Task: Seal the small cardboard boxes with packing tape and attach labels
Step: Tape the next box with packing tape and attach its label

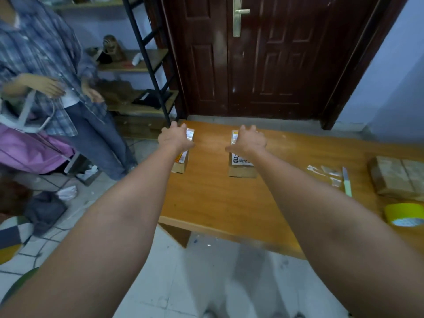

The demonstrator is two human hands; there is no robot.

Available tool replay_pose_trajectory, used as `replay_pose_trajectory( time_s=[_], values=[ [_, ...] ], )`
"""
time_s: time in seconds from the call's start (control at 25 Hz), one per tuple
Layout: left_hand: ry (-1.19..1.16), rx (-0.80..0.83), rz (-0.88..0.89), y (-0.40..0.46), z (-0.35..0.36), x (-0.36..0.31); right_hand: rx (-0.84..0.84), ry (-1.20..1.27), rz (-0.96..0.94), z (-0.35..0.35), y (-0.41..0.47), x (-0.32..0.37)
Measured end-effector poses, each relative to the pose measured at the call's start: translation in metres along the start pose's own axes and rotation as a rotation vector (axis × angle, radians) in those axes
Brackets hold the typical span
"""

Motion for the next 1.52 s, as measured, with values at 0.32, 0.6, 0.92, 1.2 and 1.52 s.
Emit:
replay_pose_trajectory(
  time_s=[0.32, 0.6, 0.92, 1.2, 1.52],
  values=[
    [-0.031, 0.015, 0.062, 0.074, 0.007, 0.043, -0.025, 0.011, 0.050, 0.018, 0.050, 0.069],
    [-0.065, 0.018, 0.006, 0.175, 0.031, 0.063, 0.000, 0.069, 0.016, 0.042, 0.157, 0.119],
    [-0.139, 0.056, 0.029, 0.283, 0.067, 0.046, -0.030, 0.098, -0.010, 0.081, 0.251, 0.155],
    [-0.223, 0.076, 0.162, 0.341, 0.140, 0.021, 0.012, 0.073, 0.072, 0.155, 0.303, 0.158],
    [-0.265, 0.095, 0.162, 0.384, 0.174, 0.018, 0.044, 0.029, 0.122, 0.183, 0.353, 0.164]
  ],
)
Point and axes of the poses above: each hand's wrist, its own y-axis towards the middle knuckle, its own z-axis out of the palm, x = y × z, the point moved 5 cm from there along y, towards the middle knuckle, and after that the axes turned 6 degrees about y, right-handed, at the moved point
